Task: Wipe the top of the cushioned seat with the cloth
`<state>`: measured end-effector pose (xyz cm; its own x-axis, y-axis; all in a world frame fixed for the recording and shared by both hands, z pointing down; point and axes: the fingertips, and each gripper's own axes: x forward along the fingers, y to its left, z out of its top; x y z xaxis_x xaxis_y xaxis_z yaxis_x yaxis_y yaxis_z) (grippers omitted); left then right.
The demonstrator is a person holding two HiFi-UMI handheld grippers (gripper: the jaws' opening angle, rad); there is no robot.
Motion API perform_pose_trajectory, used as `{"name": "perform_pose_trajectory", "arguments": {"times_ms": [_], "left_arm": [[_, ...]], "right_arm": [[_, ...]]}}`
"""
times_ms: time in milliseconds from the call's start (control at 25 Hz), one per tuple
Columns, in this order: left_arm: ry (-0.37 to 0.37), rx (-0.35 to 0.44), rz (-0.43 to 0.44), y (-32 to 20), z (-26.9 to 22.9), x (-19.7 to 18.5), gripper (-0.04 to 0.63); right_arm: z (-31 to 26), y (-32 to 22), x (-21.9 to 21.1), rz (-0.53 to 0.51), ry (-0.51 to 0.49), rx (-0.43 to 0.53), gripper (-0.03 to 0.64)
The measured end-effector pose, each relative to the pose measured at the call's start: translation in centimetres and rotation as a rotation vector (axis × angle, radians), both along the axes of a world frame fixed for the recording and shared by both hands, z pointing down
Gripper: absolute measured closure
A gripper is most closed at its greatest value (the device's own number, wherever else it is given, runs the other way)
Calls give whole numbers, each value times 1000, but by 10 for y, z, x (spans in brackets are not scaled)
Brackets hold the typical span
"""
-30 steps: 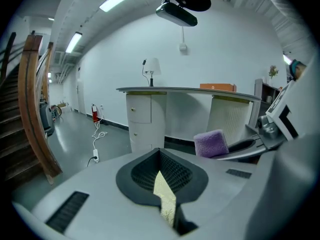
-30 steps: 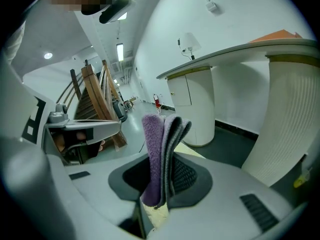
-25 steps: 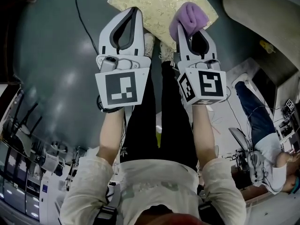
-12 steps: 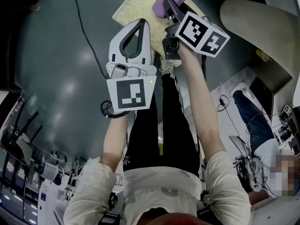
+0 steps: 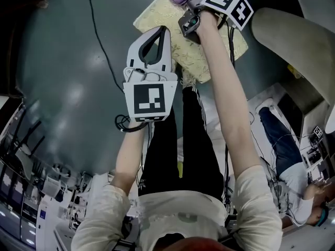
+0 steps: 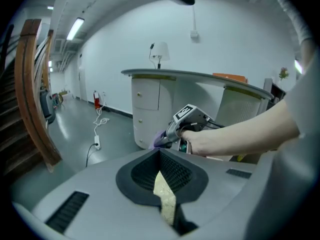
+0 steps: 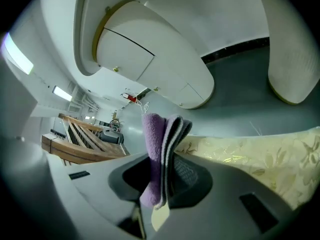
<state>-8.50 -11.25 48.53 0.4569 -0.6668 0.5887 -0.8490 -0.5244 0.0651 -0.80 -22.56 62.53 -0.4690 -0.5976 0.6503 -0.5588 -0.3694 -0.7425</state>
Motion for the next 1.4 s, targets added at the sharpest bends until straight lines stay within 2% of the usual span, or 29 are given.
{"name": "perform_pose_trajectory", "arguments": {"times_ms": [120,480,640,840,1040,1400], "left_arm": [[4,-68,-29,-1,10,-9,603],[-29,-70,6,4,15,-3,603],[-33,-83,34,14,19,3,603],[-35,-95,61,21,18,12,603],[-34,-94,95,28,18,29,603],[-44,-90,162,41,17,52,603]], "right_arm": [[1,-4,-1,6,-7,-5,526],[3,13,20,-34,21,-8,526],[3,51,54,-40,66,-20,526],[2,99,97,22,77,-47,526],[3,150,139,30,151,-69,526],[4,207,182,2,262,-93,526]]}}
